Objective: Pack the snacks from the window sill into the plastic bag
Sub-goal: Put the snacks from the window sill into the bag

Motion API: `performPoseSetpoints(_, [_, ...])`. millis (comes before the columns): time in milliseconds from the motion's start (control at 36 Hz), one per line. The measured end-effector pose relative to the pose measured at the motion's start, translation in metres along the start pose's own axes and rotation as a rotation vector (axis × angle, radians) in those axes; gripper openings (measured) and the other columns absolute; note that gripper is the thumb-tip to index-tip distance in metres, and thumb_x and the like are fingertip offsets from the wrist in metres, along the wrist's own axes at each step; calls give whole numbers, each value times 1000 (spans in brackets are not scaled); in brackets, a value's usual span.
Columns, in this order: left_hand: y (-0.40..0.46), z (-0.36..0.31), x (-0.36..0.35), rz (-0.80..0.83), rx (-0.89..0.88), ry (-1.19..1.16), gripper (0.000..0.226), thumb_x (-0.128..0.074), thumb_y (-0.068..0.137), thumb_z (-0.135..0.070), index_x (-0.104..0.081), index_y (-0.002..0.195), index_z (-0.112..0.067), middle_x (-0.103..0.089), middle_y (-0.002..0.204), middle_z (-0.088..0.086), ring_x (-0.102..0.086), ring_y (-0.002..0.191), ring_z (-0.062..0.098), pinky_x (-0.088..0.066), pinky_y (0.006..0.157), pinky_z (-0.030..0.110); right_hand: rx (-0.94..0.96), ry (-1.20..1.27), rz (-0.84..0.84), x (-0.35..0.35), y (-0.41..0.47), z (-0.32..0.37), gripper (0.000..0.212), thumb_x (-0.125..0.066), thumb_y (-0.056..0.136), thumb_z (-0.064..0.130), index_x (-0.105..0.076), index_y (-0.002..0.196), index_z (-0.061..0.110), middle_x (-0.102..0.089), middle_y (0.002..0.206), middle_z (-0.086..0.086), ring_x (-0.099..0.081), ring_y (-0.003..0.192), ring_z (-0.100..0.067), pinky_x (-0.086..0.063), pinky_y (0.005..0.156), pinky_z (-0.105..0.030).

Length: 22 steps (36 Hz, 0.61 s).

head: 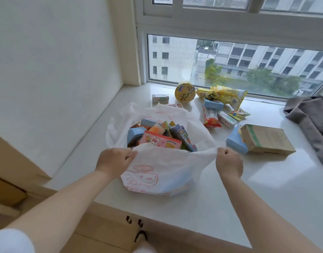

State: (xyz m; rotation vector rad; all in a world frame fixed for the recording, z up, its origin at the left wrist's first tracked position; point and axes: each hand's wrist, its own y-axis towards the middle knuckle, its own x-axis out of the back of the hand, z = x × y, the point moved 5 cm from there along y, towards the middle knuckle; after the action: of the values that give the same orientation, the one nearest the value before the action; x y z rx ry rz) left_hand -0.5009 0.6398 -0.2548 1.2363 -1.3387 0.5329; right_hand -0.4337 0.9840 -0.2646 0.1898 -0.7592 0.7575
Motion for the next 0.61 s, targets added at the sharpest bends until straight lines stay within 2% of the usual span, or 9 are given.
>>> performPoseSetpoints(56, [11, -3, 0, -6, 2, 50, 58, -23, 87, -56, -48, 54, -17, -56, 47, 2, -47, 41, 27, -18, 44, 20, 13, -63, 7, -2, 5, 7, 25, -41, 90, 27, -48, 73, 9, -54, 77, -9, -49, 79, -29, -34, 64, -33])
performPoseSetpoints(111, [25, -12, -1, 26, -2, 75, 60, -19, 91, -59, -52, 64, -17, -62, 59, 3, -56, 54, 29, -24, 47, 25, 41, -59, -2, -4, 9, 20, 18, -47, 87, 29, -49, 89, 11, -55, 91, -7, -49, 84, -28, -36, 71, -34])
performPoseSetpoints(194, [48, -32, -7, 93, 22, 34, 44, -26, 98, -51, -46, 73, -21, -60, 72, -1, -56, 67, 26, -30, 55, 29, 129, -60, -14, -12, 14, 42, 30, -53, 85, 29, -47, 108, 11, -51, 111, -7, -51, 98, -28, -37, 77, -34])
performPoseSetpoints(250, [64, -47, -10, 115, 31, 14, 38, -30, 98, -47, -53, 83, -20, -60, 81, -1, -56, 76, 26, -33, 61, 30, 206, -105, -8, -23, 18, 55, 35, -55, 85, 28, -47, 115, 12, -49, 118, -6, -50, 106, -27, -37, 77, -33])
performPoseSetpoints(333, [92, -62, -22, 162, 11, 31, 30, -37, 98, -42, -59, 103, -21, -65, 97, -3, -60, 91, 24, -37, 67, 30, 252, -159, 61, -43, 24, 71, 26, -51, 87, 25, -52, 112, 15, -54, 116, -4, -51, 106, -24, -36, 75, -30])
performPoseSetpoints(472, [154, -81, -46, 208, -36, 14, 20, -45, 94, -33, -56, 107, -23, -65, 101, -2, -60, 88, 23, -47, 71, 32, 246, -227, 93, -58, 53, 88, 21, -44, 92, 26, -56, 106, 15, -56, 113, -5, -49, 96, -22, -33, 72, -29])
performPoseSetpoints(556, [193, -99, -59, 230, -99, -3, 23, -45, 94, -32, -54, 113, -24, -65, 108, -3, -61, 93, 23, -45, 76, 32, 252, -255, 93, -57, 82, 99, 26, -41, 93, 25, -58, 109, 14, -59, 115, -5, -52, 102, -24, -35, 74, -30])
performPoseSetpoints(611, [214, -114, -68, 246, -126, -11, 24, -44, 94, -32, -53, 114, -24, -64, 110, -3, -60, 95, 23, -42, 74, 31, 239, -267, 113, -57, 101, 99, 26, -41, 93, 23, -59, 109, 14, -60, 114, -6, -53, 103, -26, -35, 74, -30])
